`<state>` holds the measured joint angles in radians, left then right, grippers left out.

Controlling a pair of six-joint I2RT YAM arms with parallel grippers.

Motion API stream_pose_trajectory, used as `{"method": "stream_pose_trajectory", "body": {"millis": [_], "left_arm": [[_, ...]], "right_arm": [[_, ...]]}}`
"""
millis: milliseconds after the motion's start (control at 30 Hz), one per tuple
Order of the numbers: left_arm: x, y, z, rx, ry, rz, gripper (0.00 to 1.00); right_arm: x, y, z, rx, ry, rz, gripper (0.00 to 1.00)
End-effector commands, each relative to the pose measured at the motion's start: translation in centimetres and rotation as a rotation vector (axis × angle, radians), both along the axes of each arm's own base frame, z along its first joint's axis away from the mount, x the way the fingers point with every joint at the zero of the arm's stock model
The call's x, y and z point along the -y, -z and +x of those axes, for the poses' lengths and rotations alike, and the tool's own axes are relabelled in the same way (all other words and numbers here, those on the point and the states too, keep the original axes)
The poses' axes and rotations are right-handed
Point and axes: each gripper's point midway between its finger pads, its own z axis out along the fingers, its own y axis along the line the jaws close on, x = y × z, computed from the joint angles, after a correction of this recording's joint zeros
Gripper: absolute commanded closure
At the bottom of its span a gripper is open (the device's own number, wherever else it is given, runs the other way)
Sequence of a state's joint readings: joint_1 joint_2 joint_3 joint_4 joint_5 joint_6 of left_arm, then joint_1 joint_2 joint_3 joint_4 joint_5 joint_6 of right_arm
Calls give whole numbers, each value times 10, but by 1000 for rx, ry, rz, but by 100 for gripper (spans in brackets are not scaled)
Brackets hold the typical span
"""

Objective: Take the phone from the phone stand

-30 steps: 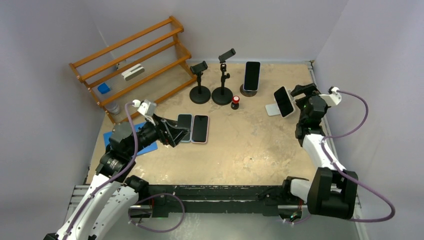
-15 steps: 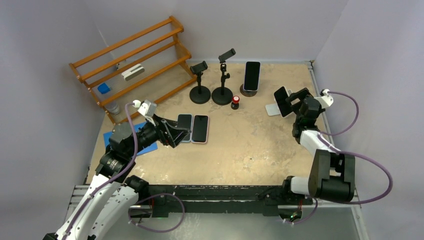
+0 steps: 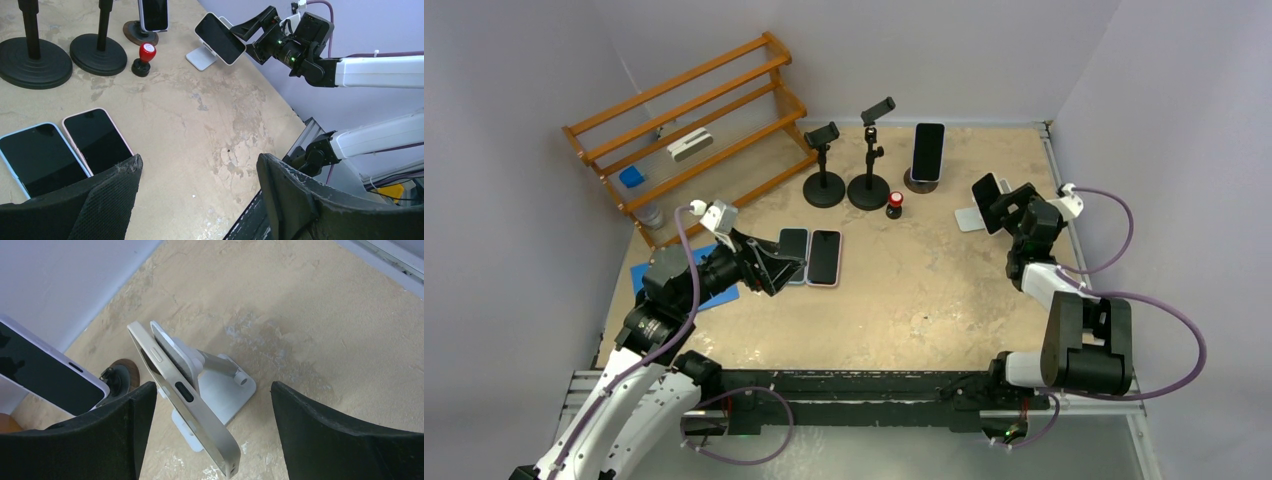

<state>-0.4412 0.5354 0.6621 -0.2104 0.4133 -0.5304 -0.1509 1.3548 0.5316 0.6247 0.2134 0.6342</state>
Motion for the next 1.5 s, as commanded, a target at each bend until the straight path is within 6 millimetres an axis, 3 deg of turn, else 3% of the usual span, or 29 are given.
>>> {"method": "stream_pose_trajectory", "body": {"millis": [0, 567, 900, 1467], "left_arm": [[2, -26, -3, 80, 19, -28, 17], [4, -28, -8, 88, 34, -32, 17], [4, -29, -10, 93, 37, -34, 17], [5, -28, -10, 89, 40, -33, 17]], "right_arm": [[-1, -20, 4, 64, -24, -26, 15], [-15, -12, 2, 22, -101, -9, 25], [-18, -7, 4, -2, -127, -12, 38], [-16, -14, -4, 16, -119, -40, 69]]}}
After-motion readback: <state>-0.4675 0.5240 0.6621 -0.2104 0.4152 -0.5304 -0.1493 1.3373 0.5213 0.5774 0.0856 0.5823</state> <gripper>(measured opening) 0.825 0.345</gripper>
